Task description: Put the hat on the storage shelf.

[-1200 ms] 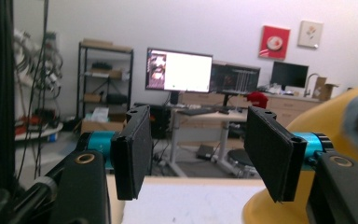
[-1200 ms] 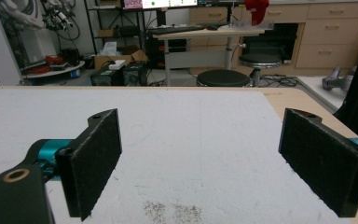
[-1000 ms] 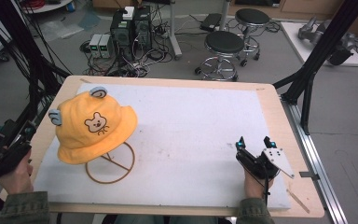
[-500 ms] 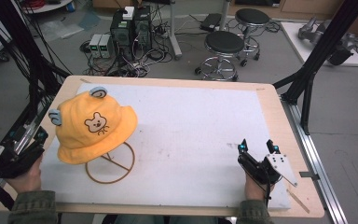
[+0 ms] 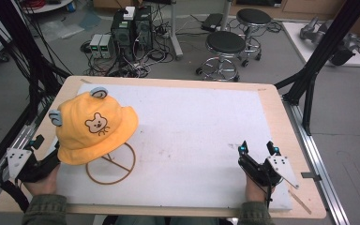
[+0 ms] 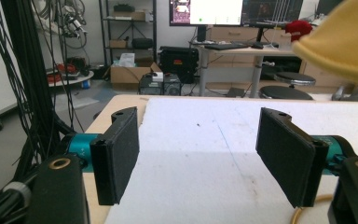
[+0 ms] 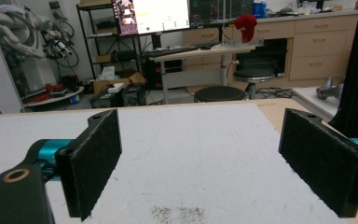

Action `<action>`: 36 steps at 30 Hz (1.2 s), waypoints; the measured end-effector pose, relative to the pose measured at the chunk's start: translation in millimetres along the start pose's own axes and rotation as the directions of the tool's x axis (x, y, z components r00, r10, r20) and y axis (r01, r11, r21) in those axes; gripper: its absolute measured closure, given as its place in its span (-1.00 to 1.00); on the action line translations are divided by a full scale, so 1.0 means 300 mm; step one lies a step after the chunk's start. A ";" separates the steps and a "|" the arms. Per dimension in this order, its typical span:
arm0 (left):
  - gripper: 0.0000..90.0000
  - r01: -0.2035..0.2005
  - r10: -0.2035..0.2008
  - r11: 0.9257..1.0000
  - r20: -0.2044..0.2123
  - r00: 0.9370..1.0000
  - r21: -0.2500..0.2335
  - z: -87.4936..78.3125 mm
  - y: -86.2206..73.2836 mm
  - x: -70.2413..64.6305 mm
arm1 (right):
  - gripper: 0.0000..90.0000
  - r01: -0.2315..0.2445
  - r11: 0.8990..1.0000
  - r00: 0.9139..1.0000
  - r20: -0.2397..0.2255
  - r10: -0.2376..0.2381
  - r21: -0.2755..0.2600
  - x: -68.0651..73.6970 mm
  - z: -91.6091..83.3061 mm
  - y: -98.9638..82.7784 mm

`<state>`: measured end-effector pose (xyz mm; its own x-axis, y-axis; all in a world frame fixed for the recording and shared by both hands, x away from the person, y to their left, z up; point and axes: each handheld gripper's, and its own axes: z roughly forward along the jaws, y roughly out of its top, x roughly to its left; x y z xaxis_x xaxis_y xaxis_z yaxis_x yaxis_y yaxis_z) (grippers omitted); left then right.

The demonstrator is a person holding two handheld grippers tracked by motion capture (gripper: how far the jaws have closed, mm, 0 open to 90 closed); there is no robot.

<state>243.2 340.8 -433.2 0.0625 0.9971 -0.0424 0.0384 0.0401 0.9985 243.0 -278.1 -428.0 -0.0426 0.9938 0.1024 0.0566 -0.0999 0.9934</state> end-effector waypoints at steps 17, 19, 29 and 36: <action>-0.35 0.036 -0.036 0.999 -0.007 0.999 0.004 0.008 -0.029 -0.001 | -0.74 -0.014 1.000 1.000 -0.001 0.014 0.017 -0.001 0.006 -0.005; -0.35 0.038 -0.038 0.999 -0.009 0.999 0.001 0.005 -0.028 0.000 | -0.74 -0.015 1.000 1.000 -0.001 0.015 0.017 -0.001 0.005 -0.005; -0.35 0.030 -0.030 0.999 -0.004 1.000 -0.012 0.003 -0.025 -0.004 | -0.74 -0.016 1.000 1.000 -0.007 0.016 0.019 -0.001 0.004 -0.005; -0.35 0.026 -0.026 1.000 -0.011 1.000 -0.016 0.001 -0.023 -0.001 | -0.74 -0.015 1.000 1.000 -0.008 0.015 0.019 -0.002 0.004 -0.005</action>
<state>243.2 340.2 -440.2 0.0506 0.9964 -0.0684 0.0236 0.0673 0.9975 244.1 -278.5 -429.6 -0.0498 0.9918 0.1174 0.0758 -0.1135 0.9906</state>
